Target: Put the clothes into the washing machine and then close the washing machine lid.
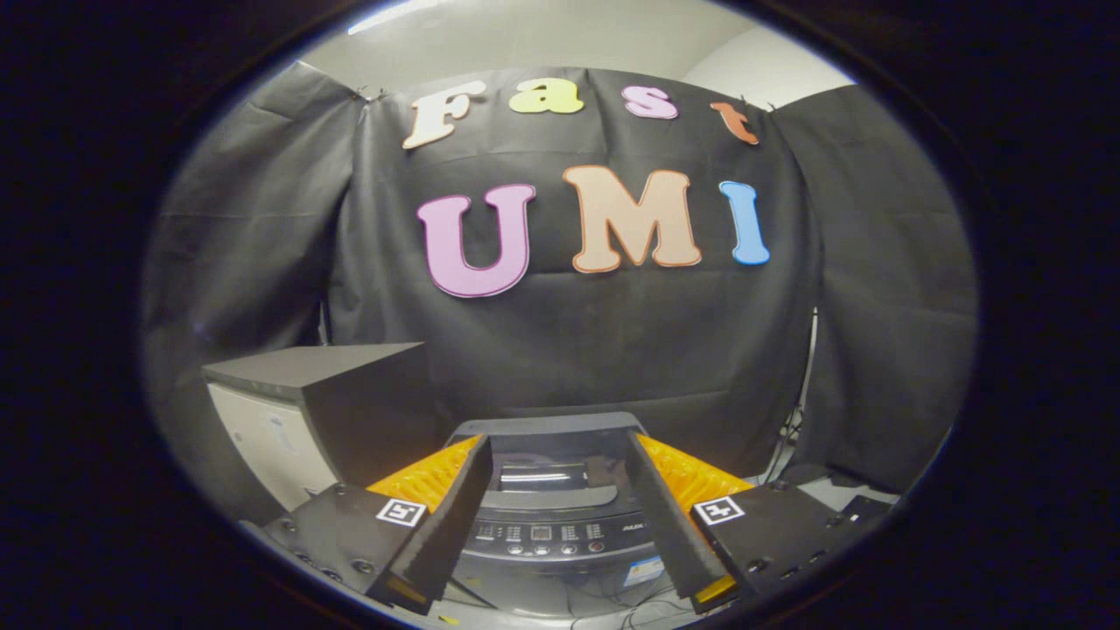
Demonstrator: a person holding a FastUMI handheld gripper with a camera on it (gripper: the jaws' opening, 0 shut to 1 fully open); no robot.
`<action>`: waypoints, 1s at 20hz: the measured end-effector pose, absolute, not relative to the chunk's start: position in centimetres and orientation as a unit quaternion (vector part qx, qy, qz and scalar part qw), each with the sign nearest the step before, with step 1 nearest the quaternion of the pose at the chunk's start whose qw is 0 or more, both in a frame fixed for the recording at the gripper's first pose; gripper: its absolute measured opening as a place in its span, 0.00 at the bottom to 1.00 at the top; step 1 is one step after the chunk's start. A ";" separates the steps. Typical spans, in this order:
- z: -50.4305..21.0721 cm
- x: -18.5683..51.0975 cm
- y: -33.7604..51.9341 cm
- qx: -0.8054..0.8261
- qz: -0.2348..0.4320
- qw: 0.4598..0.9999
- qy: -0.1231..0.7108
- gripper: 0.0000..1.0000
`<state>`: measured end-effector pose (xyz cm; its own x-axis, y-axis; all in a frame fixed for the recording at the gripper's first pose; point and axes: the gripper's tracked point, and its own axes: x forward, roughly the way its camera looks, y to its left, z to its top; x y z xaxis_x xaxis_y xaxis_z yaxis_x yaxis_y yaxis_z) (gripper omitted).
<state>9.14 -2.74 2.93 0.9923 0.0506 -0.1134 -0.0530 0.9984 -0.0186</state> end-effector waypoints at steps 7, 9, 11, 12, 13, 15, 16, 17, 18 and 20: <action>5.2 4.6 -1.6 -0.002 0.035 0.999 0.006 0.95; 5.4 3.7 -1.7 -0.011 0.024 1.000 0.000 0.95; 4.7 2.8 -1.6 -0.015 0.021 1.000 0.009 0.95; 4.2 2.4 -1.6 -0.013 0.022 1.000 0.014 0.95; 3.7 2.0 -1.5 -0.007 0.023 0.999 0.021 0.95; 3.1 1.4 -1.6 -0.001 0.027 0.999 0.023 0.95; 2.7 1.1 -1.5 -0.004 0.031 0.999 0.028 0.95; 2.1 0.8 -1.6 -0.006 0.032 0.999 0.034 0.95; 1.8 0.6 -1.7 -0.010 0.033 0.999 0.037 0.95; 1.4 -0.2 -1.7 -0.028 0.039 0.998 0.040 0.95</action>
<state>-0.17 -1.70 1.40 0.9939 0.0748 -0.0813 -0.0793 0.9954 -0.0531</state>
